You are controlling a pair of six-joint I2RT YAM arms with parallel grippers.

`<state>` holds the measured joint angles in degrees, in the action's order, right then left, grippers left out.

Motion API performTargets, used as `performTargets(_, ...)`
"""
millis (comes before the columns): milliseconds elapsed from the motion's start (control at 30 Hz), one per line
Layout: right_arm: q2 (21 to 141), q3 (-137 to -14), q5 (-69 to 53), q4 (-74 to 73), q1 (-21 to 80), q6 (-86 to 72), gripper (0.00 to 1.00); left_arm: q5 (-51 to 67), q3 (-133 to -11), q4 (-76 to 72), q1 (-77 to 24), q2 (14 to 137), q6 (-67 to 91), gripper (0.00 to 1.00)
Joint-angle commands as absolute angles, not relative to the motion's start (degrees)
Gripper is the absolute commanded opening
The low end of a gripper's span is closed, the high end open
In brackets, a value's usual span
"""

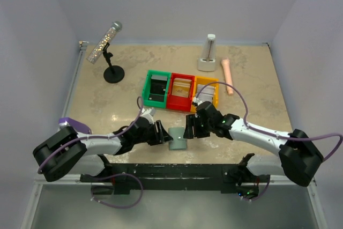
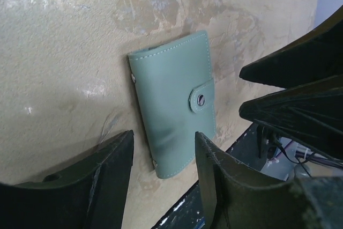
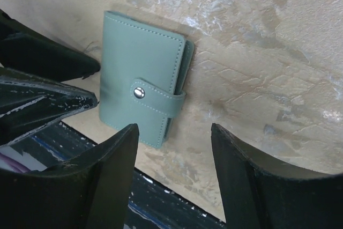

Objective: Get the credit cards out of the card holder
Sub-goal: Open the card holder at the center of the board.

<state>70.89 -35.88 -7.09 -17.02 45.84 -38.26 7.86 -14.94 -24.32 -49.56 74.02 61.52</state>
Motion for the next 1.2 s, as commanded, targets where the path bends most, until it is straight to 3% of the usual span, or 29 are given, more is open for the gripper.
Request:
performTargets(0, 72.9, -35.7, -7.5, -13.7, 45.9, -39.9, 0.61, 8.5, -18.8, -26.1, -49.7, 76.3, 62.8, 0.54)
performTargets(867, 82.3, -39.4, -8.7, -9.5, 45.3, -42.3, 0.59, 6.2, -20.2, -19.7, -49.7, 80.2, 62.7, 0.4)
performTargets(1033, 83.7, -40.2, -9.3, -8.3, 44.3, -41.9, 0.53, 6.2, -19.2, -20.5, -49.7, 80.9, 62.7, 0.38)
performTargets(1167, 84.8, -39.8, -11.3, -6.4, 43.3, -42.0, 0.41, 6.3, -18.9, -21.2, -49.7, 81.8, 62.7, 0.32)
